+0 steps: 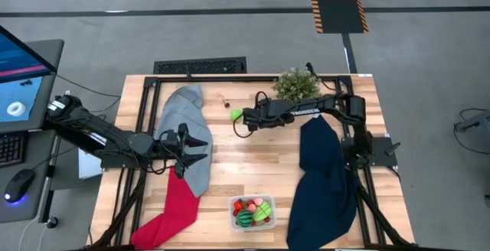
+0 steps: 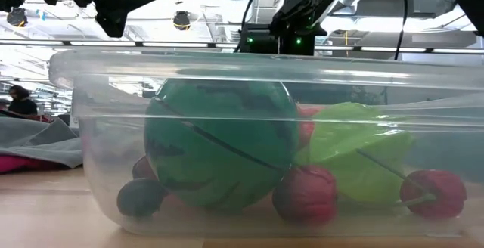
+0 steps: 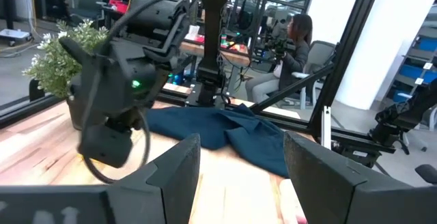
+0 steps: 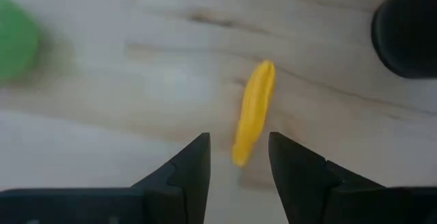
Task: Pick and placing Produce into tupperware
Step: Put the corn into the transparent bin
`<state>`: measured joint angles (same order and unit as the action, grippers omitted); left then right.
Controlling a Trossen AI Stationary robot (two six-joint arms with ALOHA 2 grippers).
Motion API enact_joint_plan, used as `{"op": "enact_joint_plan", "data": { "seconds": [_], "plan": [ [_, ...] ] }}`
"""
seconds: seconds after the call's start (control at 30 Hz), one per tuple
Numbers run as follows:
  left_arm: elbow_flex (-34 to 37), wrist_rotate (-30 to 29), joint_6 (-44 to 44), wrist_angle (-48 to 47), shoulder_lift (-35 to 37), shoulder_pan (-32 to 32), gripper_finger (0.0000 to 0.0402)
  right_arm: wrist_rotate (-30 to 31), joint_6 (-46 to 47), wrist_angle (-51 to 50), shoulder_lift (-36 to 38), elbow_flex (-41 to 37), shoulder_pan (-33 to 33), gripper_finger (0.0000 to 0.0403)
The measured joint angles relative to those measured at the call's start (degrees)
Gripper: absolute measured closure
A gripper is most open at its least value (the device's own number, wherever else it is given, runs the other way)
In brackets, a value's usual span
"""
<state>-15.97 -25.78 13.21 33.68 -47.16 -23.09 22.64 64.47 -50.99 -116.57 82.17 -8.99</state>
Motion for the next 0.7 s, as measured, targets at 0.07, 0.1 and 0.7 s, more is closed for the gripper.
{"op": "enact_joint_plan", "data": {
  "seconds": [0.07, 0.1, 0.7],
  "plan": [
    [0.0, 0.0, 0.0, 0.01, 0.0, 0.0, 0.02, 0.06, 0.0, 0.45, 0.0, 0.02, -0.4, 0.0234],
    [0.0, -0.02, 0.0, 0.01, 0.0, 0.0, 0.02, -0.06, 0.0, 0.69, 0.0, 0.02, -0.54, 0.0234],
    [0.0, -0.03, 0.02, 0.1, 0.0, 0.0, 0.02, -4.02, -0.63, 0.46, 0.0, 0.02, -2.84, 0.0238]
  ]
}}
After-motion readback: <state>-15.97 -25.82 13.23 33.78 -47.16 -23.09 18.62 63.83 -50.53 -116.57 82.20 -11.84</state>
